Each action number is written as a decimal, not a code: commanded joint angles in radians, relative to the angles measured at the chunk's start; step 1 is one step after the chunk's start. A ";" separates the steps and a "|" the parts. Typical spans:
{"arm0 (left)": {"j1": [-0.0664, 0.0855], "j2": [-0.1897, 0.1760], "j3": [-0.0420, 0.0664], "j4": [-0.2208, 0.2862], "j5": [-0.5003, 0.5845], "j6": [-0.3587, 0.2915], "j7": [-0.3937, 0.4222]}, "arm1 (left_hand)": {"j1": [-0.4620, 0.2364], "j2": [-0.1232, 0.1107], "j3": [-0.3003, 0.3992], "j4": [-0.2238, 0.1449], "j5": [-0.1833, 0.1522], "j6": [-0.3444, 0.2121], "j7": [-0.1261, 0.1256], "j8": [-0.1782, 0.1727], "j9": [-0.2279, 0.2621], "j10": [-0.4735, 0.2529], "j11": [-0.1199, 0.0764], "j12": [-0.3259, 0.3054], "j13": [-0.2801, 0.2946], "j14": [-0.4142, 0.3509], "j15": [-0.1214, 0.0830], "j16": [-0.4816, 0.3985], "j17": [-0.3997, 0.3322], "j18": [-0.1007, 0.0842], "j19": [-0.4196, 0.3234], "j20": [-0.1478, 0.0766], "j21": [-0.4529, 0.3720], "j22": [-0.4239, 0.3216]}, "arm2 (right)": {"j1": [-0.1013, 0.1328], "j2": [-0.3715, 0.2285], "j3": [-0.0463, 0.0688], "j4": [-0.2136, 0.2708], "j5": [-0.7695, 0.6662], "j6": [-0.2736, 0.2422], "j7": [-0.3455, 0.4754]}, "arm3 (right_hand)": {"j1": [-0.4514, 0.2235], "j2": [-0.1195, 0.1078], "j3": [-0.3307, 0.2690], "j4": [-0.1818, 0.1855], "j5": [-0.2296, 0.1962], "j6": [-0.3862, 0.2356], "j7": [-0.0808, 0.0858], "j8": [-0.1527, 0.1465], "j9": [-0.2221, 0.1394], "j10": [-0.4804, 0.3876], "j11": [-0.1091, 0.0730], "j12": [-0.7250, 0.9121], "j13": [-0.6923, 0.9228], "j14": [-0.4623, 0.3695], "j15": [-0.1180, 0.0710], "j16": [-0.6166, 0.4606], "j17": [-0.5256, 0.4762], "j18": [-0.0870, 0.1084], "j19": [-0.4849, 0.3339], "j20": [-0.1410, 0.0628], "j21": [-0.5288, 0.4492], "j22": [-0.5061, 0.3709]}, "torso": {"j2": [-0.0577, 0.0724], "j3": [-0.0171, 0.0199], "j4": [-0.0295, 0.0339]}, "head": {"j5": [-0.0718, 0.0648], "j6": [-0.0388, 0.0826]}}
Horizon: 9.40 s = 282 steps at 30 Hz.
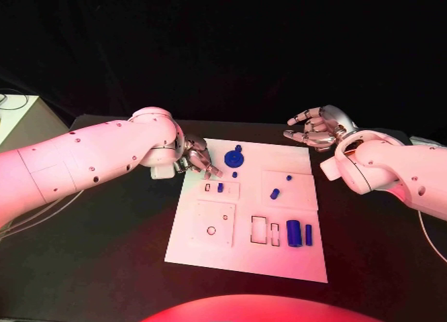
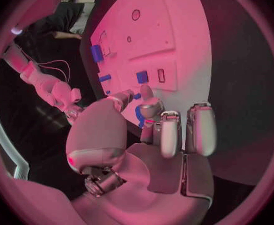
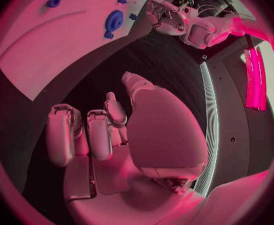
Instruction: Assemble the parts on the task board
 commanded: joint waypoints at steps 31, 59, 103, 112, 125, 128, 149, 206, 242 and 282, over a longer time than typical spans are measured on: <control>0.067 0.092 0.012 -0.250 0.020 -0.088 0.049 | 0.120 -0.013 -0.075 0.047 0.013 -0.188 0.111 -0.195 -0.120 -0.259 0.098 -0.188 -0.273 0.043 0.085 -0.083 0.129 0.024 -0.109 0.072 -0.099 -0.137 | -0.003 0.010 0.000 -0.020 0.005 -0.001 0.021 | -0.007 0.003 -0.005 -0.002 0.004 -0.007 -0.002 0.001 -0.001 -0.017 -0.002 -0.013 -0.013 0.042 0.005 -0.004 0.058 0.010 0.018 0.006 -0.009 0.144 | 0.001 -0.0001 -0.0010 | 0.004 0.011; 0.052 0.194 -0.021 -0.434 0.030 0.032 0.065 | 0.135 0.003 -0.121 0.046 0.002 -0.183 0.095 -0.215 -0.158 -0.324 0.087 -0.170 -0.279 0.013 0.079 -0.101 0.091 0.037 -0.158 0.074 -0.133 -0.187 | -0.003 0.014 0.000 -0.019 0.016 0.006 0.032 | -0.001 0.005 -0.003 0.002 0.005 -0.007 -0.004 0.014 -0.001 -0.160 -0.005 -0.175 -0.202 0.021 0.002 -0.047 -0.002 0.024 -0.009 0.004 -0.080 0.105 | 0.001 -0.0001 0.0004 | 0.017 0.006; 0.044 0.196 -0.040 -0.422 0.080 0.005 0.080 | 0.317 0.118 0.039 -0.013 0.005 -0.113 0.078 -0.206 -0.176 -0.333 0.073 -0.140 -0.308 0.019 0.067 -0.079 0.097 0.033 -0.147 0.064 -0.118 -0.158 | -0.003 0.021 0.000 -0.027 0.022 0.016 0.039 | 0.000 0.006 0.000 0.008 0.007 -0.012 -0.006 0.021 -0.002 -0.214 -0.007 -0.257 -0.306 0.006 0.001 -0.081 -0.044 0.034 -0.028 0.002 -0.135 0.075 | 0.003 0.0000 -0.0002 | 0.023 -0.011; 0.044 0.186 -0.040 -0.404 0.116 -0.010 0.084 | 0.261 0.083 0.335 -0.148 -0.073 -0.155 0.083 -0.113 -0.114 -0.329 0.076 -0.093 -0.299 0.026 0.069 -0.065 0.108 0.031 -0.144 0.067 -0.112 -0.145 | -0.003 0.023 0.000 -0.031 0.022 0.028 0.035 | 0.000 0.006 0.000 0.008 0.007 -0.012 -0.006 0.021 -0.002 -0.214 -0.007 -0.258 -0.307 0.005 0.001 -0.082 -0.045 0.035 -0.029 0.002 -0.138 0.073 | 0.001 0.0011 -0.0001 | 0.023 -0.013; 0.045 0.097 -0.042 -0.256 0.219 -0.051 0.039 | 0.088 0.064 0.500 -0.268 -0.058 -0.110 0.069 -0.054 -0.123 -0.182 0.058 -0.002 -0.219 0.093 0.052 -0.005 0.241 0.003 -0.047 0.053 -0.034 -0.020 | -0.005 0.019 0.000 -0.029 0.017 0.037 0.028 | 0.001 0.006 0.000 0.008 0.011 -0.013 -0.006 0.021 -0.002 -0.213 -0.007 -0.260 -0.312 0.004 0.001 -0.085 -0.047 0.035 -0.030 0.002 -0.141 0.072 | -0.001 0.0026 -0.0006 | 0.019 -0.013; 0.045 0.072 -0.043 -0.207 0.221 -0.057 0.037 | 0.060 0.066 0.516 -0.279 -0.053 -0.098 0.062 -0.046 -0.134 -0.161 0.051 0.008 -0.206 0.100 0.046 0.001 0.258 -0.001 -0.035 0.048 -0.025 -0.005 | -0.005 0.017 0.000 -0.027 0.017 0.038 0.027 | 0.002 0.005 0.001 0.008 0.014 -0.014 -0.006 0.022 -0.002 -0.213 -0.007 -0.261 -0.314 0.004 0.001 -0.086 -0.048 0.035 -0.030 0.002 -0.141 0.072 | -0.001 0.0022 0.0000 | 0.017 -0.013; 0.007 -0.091 -0.077 0.114 0.005 -0.203 0.057 | -0.055 0.084 0.600 -0.335 -0.053 -0.066 0.045 -0.013 -0.199 -0.110 0.034 0.019 -0.194 0.102 0.030 0.003 0.263 -0.010 -0.006 0.032 -0.006 0.030 | -0.014 0.005 -0.002 -0.021 -0.086 0.044 0.029 | 0.003 -0.002 0.004 0.008 0.052 -0.017 -0.005 0.025 -0.003 -0.212 -0.007 -0.267 -0.333 0.002 0.000 -0.092 -0.053 0.036 -0.031 0.001 -0.151 0.067 | -0.003 -0.0034 0.0025 | 0.006 -0.028; -0.020 -0.064 -0.088 0.130 -0.201 -0.041 0.017 | -0.176 0.143 0.581 -0.312 -0.066 -0.025 0.023 0.041 -0.266 -0.039 0.018 0.067 -0.125 0.102 0.019 0.003 0.263 -0.015 0.009 0.022 0.003 0.052 | -0.023 0.002 -0.002 -0.021 -0.056 0.047 0.033 | -0.011 -0.007 -0.004 0.017 0.077 -0.017 -0.006 0.029 -0.003 -0.211 -0.007 -0.266 -0.344 0.001 0.001 -0.096 -0.055 0.037 -0.033 0.001 -0.159 0.063 | -0.001 0.0006 0.0004 | 0.019 -0.050; -0.020 -0.062 -0.090 0.136 -0.177 0.036 0.014 | -0.256 0.194 0.463 -0.206 -0.191 0.024 0.012 0.051 -0.370 0.004 0.011 0.083 -0.068 0.102 0.016 0.003 0.263 -0.018 0.018 0.017 0.005 0.062 | -0.023 0.000 -0.002 -0.022 -0.048 0.049 0.031 | -0.019 -0.003 -0.006 0.021 0.082 -0.017 -0.005 0.030 -0.003 -0.211 -0.007 -0.266 -0.347 0.000 0.001 -0.097 -0.056 0.037 -0.033 0.001 -0.162 0.062 | -0.001 -0.0002 0.0001 | 0.020 -0.056; -0.015 -0.008 -0.078 0.012 -0.005 0.087 0.010 | -0.228 0.223 0.484 -0.222 -0.190 0.018 0.010 0.057 -0.398 0.002 0.009 0.077 -0.068 0.102 0.014 0.003 0.263 -0.017 0.016 0.016 0.002 0.059 | -0.032 0.006 -0.002 -0.029 -0.048 0.055 0.029 | -0.020 -0.002 -0.006 0.021 0.084 -0.017 -0.006 0.030 -0.003 -0.211 -0.007 -0.265 -0.347 0.001 0.001 -0.096 -0.054 0.037 -0.033 0.001 -0.162 0.062 | -0.001 0.0005 -0.0001 | 0.020 -0.059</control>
